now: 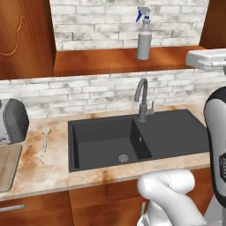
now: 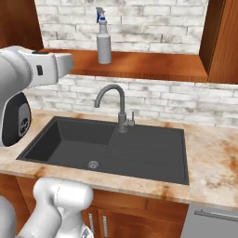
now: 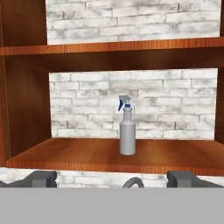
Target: Grab the spray bottle from the shelves, then place it next to the cutting board for sanitizing. Then grab the dish brush from the countertop next to the sink and place it next to the cutting board.
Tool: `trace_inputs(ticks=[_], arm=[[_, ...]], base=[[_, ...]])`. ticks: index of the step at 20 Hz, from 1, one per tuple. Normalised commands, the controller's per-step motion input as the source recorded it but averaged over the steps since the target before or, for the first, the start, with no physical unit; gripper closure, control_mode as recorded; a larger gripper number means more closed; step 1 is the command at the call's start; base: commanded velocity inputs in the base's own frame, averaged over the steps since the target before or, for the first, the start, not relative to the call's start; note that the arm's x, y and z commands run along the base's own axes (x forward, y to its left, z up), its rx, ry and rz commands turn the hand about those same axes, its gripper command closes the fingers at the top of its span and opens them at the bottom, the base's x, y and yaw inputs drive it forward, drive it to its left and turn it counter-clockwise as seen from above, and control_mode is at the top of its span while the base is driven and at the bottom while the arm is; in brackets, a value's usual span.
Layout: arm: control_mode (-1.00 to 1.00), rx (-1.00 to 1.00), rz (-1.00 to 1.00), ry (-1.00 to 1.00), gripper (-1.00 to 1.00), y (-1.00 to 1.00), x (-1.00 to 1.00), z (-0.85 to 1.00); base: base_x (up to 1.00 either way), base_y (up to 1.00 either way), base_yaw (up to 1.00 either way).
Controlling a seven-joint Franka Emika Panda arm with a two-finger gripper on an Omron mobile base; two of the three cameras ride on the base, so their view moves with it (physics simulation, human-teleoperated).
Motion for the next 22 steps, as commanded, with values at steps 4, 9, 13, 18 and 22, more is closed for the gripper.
trace_inputs(ticks=[4,9,13,18,22], arm=[[-1.0,0.0,0.0,0.0,-1.0,-0.15,0.56,0.12],[-1.0,0.0,0.0,-0.11,-1.0,-0.02,0.59,0.0],[-1.0,0.0,0.0,-0.13,-1.0,0.0,0.58,0.0],[-1.0,0.0,-0.01,0.03,-1.0,0.0,0.52,0.0],[-1.0,0.0,0.0,0.03,-1.0,0.0,0.47,0.0]], base=[[0.0,0.0,0.0],[0.0,0.0,0.0],[0.0,0.0,0.0],[0.0,0.0,0.0],[0.0,0.0,0.0]])
